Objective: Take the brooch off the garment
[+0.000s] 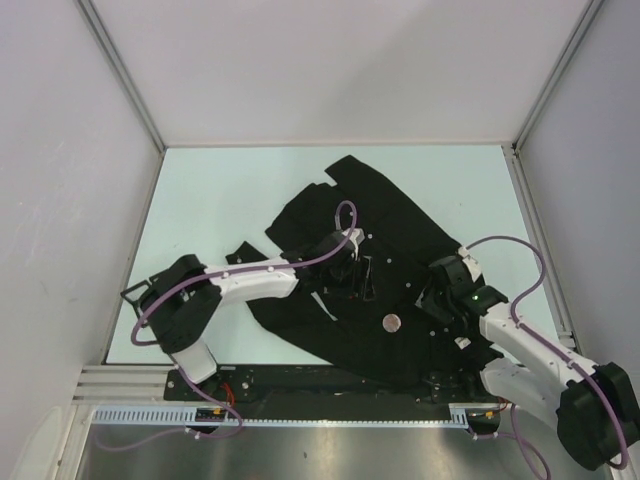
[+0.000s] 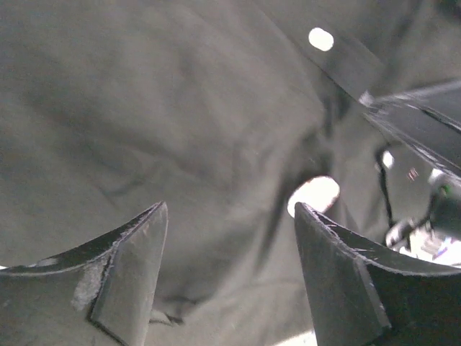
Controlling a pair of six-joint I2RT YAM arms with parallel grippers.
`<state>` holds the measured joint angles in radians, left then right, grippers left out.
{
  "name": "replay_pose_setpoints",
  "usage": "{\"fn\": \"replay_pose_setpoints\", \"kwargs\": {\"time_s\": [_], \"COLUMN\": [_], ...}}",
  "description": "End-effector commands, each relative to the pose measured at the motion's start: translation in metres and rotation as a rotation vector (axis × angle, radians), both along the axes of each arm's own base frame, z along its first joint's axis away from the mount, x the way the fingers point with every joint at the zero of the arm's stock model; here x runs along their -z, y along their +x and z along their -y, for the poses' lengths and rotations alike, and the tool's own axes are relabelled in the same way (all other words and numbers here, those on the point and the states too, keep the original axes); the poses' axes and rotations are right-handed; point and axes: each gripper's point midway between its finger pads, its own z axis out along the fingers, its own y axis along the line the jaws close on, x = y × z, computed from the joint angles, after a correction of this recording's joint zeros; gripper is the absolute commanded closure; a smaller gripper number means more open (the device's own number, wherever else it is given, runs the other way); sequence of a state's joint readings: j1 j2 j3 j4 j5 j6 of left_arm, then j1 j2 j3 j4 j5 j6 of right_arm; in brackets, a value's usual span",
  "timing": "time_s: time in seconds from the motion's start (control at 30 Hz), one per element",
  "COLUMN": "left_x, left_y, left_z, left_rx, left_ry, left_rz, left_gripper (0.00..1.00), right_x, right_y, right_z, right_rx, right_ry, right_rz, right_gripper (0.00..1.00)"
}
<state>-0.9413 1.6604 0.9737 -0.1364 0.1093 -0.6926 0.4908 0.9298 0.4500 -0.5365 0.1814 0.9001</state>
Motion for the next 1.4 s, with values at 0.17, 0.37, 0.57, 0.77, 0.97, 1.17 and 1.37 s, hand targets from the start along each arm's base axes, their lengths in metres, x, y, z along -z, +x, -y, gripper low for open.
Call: {"fn": "replay_pose_setpoints", "kwargs": {"time_s": [0.17, 0.37, 0.57, 0.77, 0.97, 1.17, 1.37], "left_x": [0.034, 0.037, -0.006, -0.054, -0.033, -0.009, 0.002], "left_y": [0.052, 0.064, 0.049, -0.004, -0.045, -0.062, -0.054], "left_z": [-0.023, -0.036, -0.014, 0.033, 0.058, 0.065, 0.064], "left_rx": [-0.149, -0.144, 0.01, 0.189, 0.24, 0.263, 0.223], "left_ry": [0.036, 0.106, 0.117, -0.026, -0.137, -0.131, -0.106], "left_rz": [-0.071, 0.0, 0.099, 0.138, 0.038, -0.023, -0.01], "left_gripper": [0.21, 0.16, 0.12, 0.21, 0.31, 0.41, 0.55], "right_x": [0.034, 0.042, 0.019, -0.027, -0.012, -0.004, -0.001], "right_y": [0.004, 0.008, 0.015, 0.001, -0.027, -0.03, -0.031], "right_z": [0.046, 0.07, 0.059, -0.013, -0.047, -0.07, -0.069], "right_rx": [0.265, 0.324, 0.18, -0.156, -0.339, -0.445, -0.459], "right_ry": [0.025, 0.022, 0.05, 0.123, 0.168, 0.211, 0.172], "right_rz": [-0.057, -0.07, -0.005, 0.177, 0.105, 0.095, 0.107], "right_gripper": [0.52, 0.53, 0.51, 0.4, 0.5, 0.66, 0.73]}}
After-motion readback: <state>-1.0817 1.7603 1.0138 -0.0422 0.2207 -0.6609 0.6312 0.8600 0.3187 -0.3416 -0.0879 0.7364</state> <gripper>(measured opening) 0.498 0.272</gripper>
